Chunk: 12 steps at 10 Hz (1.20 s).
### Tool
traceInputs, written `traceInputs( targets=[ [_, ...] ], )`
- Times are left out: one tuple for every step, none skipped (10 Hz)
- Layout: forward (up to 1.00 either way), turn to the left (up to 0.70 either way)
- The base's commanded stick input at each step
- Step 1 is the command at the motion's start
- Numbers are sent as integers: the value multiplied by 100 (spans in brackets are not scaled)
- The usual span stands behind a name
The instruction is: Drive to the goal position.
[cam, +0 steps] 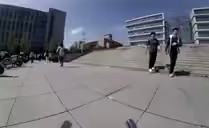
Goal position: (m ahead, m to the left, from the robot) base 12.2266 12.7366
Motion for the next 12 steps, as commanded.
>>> traceInputs(
  targets=[
    [100,0],
    [100,0],
    [100,0],
    [100,0],
    [100,12],
    [100,29],
    [100,40],
    [100,40],
    [100,40],
    [100,40],
    [100,40],
    [100,40]
  ],
)
